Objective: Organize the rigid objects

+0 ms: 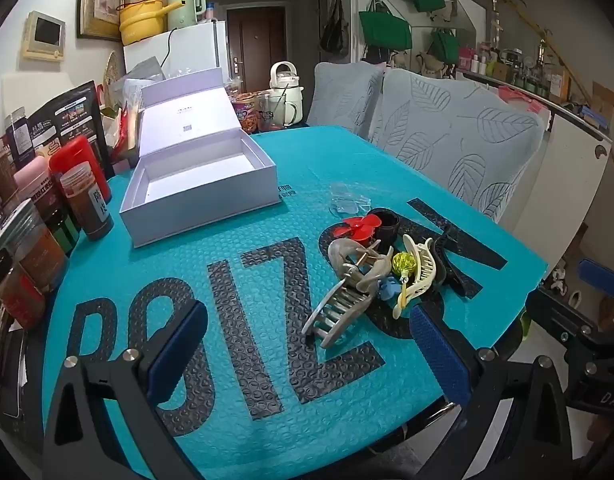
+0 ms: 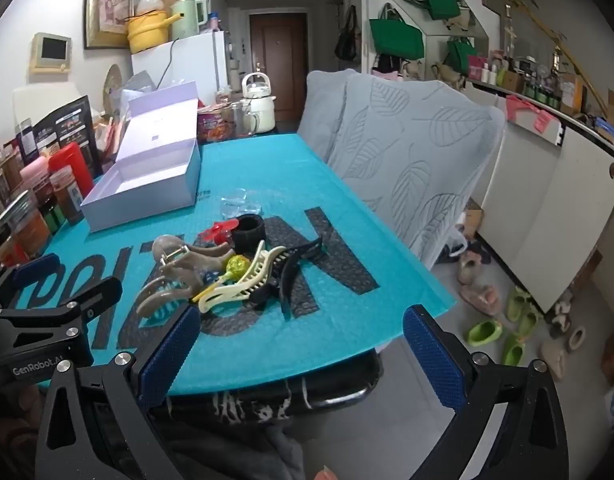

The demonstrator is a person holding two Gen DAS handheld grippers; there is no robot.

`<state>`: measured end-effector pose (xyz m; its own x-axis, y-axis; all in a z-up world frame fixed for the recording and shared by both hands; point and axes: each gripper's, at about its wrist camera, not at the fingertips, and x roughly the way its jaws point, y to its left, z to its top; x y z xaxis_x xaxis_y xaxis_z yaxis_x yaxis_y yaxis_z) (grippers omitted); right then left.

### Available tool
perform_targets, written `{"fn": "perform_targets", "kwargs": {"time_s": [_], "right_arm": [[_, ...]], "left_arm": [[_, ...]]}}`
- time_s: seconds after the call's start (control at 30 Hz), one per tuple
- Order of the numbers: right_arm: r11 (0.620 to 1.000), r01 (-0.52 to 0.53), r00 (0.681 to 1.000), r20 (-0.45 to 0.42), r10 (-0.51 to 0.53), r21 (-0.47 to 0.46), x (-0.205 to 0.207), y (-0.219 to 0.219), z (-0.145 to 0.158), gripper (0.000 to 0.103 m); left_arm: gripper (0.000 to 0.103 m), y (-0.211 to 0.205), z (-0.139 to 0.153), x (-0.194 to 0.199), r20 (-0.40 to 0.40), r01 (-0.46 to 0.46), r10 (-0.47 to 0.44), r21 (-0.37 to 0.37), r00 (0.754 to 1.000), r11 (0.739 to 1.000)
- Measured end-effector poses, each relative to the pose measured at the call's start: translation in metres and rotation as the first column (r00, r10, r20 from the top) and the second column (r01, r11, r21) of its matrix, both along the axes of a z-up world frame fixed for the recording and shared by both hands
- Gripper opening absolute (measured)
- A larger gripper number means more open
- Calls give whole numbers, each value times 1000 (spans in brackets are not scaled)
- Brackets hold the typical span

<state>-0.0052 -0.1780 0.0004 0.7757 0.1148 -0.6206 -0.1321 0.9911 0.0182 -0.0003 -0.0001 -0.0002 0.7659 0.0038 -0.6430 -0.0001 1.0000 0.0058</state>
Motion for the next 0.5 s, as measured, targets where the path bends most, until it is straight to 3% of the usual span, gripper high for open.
{"fn": "perform_targets", "kwargs": {"time_s": [0.5], "right_arm": [[1000,0,1000,6,0,-3,-2,1,0,103]], "left_arm": [[103,-4,5,-5,3,20,-20,8,1000,1000]]}}
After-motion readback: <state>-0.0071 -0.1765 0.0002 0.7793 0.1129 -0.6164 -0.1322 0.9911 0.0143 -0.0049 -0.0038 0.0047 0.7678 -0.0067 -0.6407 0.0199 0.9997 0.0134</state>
